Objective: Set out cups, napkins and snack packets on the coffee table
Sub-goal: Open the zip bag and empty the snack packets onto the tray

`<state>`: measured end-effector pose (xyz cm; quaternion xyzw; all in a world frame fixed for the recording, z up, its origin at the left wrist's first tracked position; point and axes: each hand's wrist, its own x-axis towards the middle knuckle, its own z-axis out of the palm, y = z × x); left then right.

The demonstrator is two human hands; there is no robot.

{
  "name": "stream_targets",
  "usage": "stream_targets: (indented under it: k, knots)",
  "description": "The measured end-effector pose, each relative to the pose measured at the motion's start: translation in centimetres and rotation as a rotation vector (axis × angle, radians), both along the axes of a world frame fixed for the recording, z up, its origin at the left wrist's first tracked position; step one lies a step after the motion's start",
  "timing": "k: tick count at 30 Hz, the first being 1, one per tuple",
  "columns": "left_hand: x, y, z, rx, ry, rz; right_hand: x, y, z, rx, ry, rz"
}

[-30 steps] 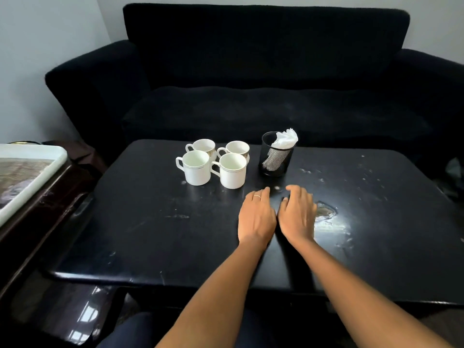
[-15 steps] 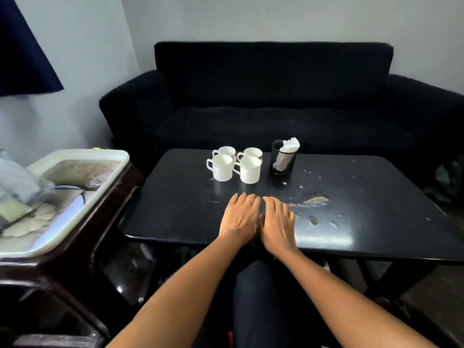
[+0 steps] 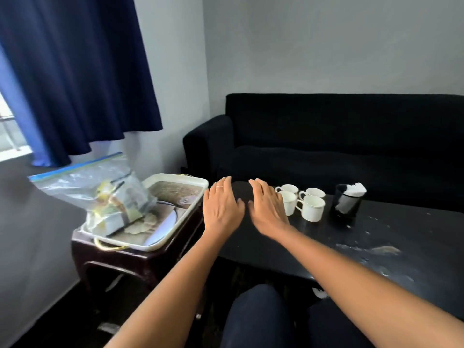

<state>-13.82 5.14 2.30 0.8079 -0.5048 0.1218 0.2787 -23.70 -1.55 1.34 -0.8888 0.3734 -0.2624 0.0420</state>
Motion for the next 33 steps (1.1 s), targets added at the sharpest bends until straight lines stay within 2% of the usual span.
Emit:
stream_targets:
  k: [7, 12, 19, 23, 27, 33]
  knots:
    - [6.4, 2.9, 1.5, -0.254, 0.456, 0.388, 7.5, 4.0, 0.9, -0.030, 0.052, 0.267]
    - [10.8, 4.2, 1.9, -0.403, 0.625, 0.590, 12.1, 5.8, 0.6, 0.020, 0.064, 0.392]
    - [15.7, 6.7, -1.1, -0.637, 0.849, 0.920, 19.4, 7.3, 0.5, -0.010, 0.293, 0.501]
    - [17.0, 7.1, -2.1, -0.685, 0.948, 0.974, 23.3, 8.3, 0.5, -0.066, 0.442, 0.569]
    - [18.8, 7.5, -2.6, -0.709, 0.912, 0.947, 26.5, 8.6, 0.3, -0.022, 0.535, 0.580]
    - [23.2, 8.2, -3.1, -0.642, 0.890, 0.902, 28.0, 8.8, -2.8, 0.075, 0.509, 0.560]
